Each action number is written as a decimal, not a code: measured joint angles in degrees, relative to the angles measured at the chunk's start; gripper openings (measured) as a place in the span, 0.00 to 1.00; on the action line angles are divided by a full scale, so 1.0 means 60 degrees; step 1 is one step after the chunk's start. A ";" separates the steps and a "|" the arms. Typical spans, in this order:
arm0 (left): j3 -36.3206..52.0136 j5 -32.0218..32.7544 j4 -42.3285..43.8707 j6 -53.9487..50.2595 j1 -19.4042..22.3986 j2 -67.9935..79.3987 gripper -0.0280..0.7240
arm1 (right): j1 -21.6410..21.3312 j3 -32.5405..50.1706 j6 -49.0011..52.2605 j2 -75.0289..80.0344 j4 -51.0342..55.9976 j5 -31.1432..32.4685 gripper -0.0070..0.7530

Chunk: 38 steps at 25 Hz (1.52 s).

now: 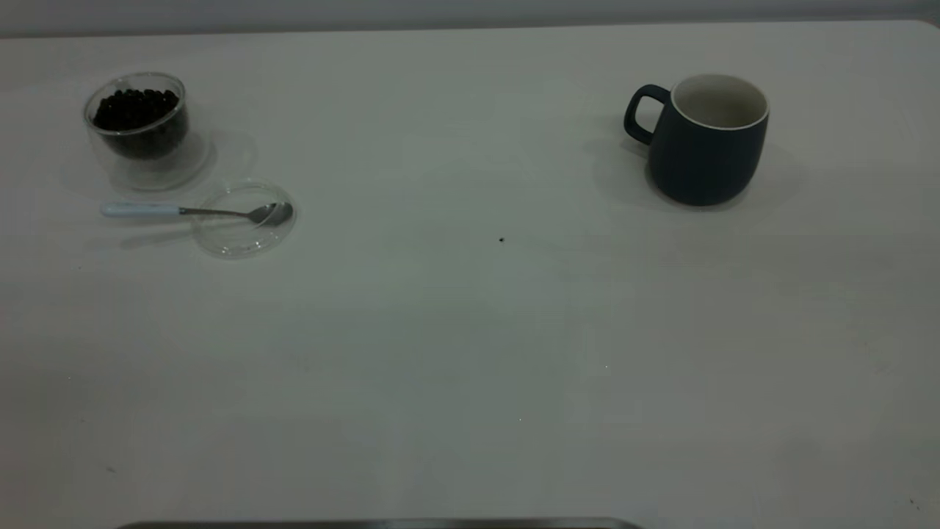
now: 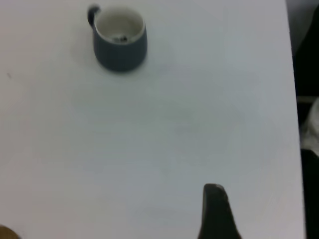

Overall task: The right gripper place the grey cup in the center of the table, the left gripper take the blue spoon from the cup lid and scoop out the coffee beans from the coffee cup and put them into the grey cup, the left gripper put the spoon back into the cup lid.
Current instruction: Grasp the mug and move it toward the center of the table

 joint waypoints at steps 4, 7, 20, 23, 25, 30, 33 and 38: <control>0.0000 0.0000 0.0000 0.0000 0.0000 0.0000 0.82 | 0.0000 -0.0761 -0.1734 0.2750 -0.0136 -0.1306 0.62; 0.0000 0.0000 0.0000 0.0000 0.0000 0.0000 0.82 | 0.0000 -0.1272 -0.3826 0.4660 -0.0136 -0.2201 0.62; 0.0000 0.0000 0.0000 0.0000 0.0000 0.0000 0.82 | -0.0010 -0.2964 -0.8584 1.1001 -0.0136 -0.4306 0.62; 0.0000 0.0000 0.0000 0.0000 0.0000 0.0000 0.82 | 0.0035 -0.3444 -0.9039 1.2279 -0.0136 -0.4669 0.62; 0.0000 0.0000 0.0000 0.0000 0.0000 0.0000 0.82 | 0.0062 -0.3863 -0.9385 1.3036 -0.0136 -0.4827 0.62; 0.0000 0.0000 0.0000 0.0000 0.0000 0.0000 0.82 | 0.0117 -0.5288 -1.0094 1.4852 -0.0136 -0.5014 0.62; 0.0000 0.0000 0.0000 0.0000 0.0000 0.0000 0.82 | 0.0172 -0.6036 -1.0759 1.5714 -0.0136 -0.5055 0.62; 0.0000 0.0000 0.0000 0.0000 0.0000 0.0000 0.82 | 0.0292 -0.7119 -1.1829 1.6789 -0.0136 -0.5062 0.62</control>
